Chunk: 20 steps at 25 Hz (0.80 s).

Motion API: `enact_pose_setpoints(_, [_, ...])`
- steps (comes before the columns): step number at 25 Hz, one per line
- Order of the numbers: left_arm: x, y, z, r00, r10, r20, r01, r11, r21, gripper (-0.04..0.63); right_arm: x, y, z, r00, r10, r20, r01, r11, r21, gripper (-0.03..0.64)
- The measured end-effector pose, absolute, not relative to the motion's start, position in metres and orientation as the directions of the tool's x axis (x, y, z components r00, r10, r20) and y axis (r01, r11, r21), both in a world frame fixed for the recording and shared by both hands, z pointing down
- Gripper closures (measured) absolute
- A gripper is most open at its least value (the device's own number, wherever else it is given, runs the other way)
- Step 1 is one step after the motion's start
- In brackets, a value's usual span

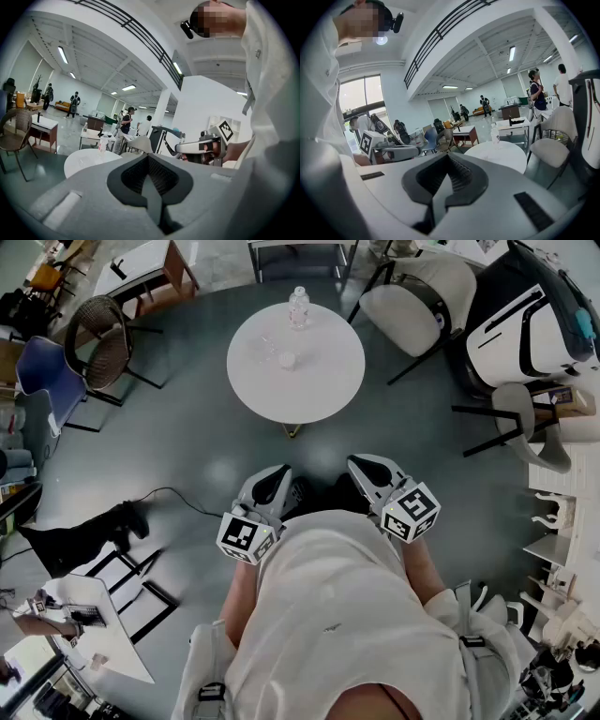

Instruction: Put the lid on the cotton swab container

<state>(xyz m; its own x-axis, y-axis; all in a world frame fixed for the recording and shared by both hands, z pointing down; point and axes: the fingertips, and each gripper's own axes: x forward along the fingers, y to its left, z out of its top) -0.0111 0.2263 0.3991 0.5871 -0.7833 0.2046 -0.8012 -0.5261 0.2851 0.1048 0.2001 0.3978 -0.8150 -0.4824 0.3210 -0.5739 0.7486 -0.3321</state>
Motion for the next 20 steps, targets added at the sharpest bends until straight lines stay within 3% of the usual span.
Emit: enact_pose_setpoints(20, [-0.019,0.216,0.389,0.550,-0.810,0.201,-0.823,-0.485,0.296,0.584,0.122,0.184,0.390,-0.774,-0.545,0.322,-0.630,0.709,-0.317,0.611])
